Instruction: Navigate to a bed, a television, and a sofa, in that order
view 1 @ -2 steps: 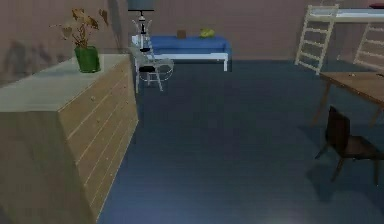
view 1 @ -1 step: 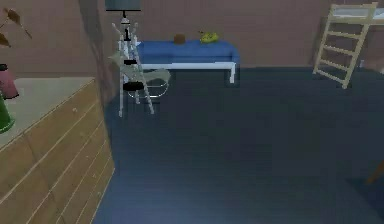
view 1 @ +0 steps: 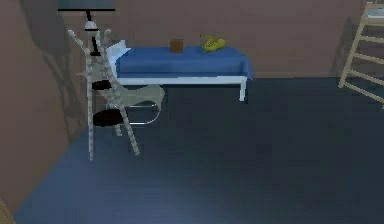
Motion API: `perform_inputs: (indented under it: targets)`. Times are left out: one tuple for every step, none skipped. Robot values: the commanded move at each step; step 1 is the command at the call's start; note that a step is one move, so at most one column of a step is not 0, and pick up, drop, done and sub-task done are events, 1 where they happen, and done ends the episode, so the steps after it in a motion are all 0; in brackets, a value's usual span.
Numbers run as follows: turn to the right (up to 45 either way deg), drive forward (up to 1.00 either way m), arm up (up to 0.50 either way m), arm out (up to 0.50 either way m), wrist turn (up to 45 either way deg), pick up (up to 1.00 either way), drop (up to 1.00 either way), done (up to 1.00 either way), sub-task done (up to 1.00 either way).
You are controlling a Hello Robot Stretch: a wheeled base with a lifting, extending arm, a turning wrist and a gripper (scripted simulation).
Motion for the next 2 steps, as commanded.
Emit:
perform_inputs:
  targets:
    - [-3.0,0.0,0.0,0.0,0.0,0.0,0.0,0.0,0.0]
    - [0.0,1.0,0.0,0.0,0.0,0.0,0.0,0.0,0.0]
